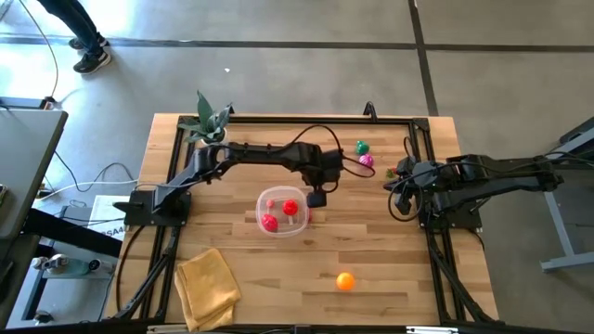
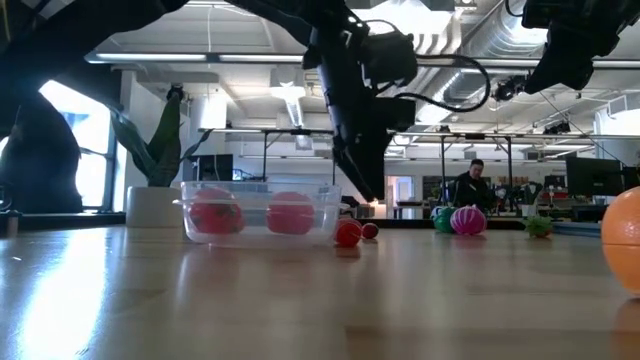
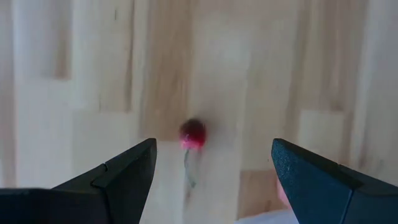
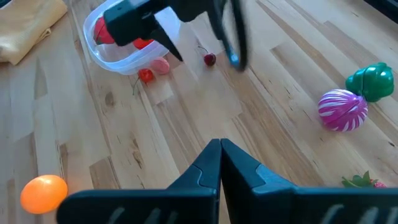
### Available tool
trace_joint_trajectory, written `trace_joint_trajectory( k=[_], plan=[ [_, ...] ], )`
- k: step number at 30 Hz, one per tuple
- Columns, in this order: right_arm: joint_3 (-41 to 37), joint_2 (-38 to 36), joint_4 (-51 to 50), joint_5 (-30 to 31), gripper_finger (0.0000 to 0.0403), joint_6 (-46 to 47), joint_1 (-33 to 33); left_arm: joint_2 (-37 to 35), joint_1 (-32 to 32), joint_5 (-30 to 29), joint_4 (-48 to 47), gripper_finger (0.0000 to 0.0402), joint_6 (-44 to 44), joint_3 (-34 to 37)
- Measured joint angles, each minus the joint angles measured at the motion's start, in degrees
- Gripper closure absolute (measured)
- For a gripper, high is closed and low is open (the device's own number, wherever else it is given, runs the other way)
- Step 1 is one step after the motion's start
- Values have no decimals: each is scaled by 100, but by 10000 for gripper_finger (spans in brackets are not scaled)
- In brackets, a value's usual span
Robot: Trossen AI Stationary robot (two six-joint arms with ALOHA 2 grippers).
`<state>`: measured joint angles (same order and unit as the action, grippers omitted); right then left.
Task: Pick and placing Produce into tupperware
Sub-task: Put the top red cherry into the transparent container
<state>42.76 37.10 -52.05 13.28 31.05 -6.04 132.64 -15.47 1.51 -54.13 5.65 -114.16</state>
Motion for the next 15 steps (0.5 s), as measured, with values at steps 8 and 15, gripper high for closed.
trace_joint_trajectory(
  k=[8,15],
  plan=[
    [1,0,0,2,402,-1,1,189,-118,42,46,94,40,7],
    [0,0,0,2,402,0,2,236,-146,-61,131,94,59,5]
  ],
)
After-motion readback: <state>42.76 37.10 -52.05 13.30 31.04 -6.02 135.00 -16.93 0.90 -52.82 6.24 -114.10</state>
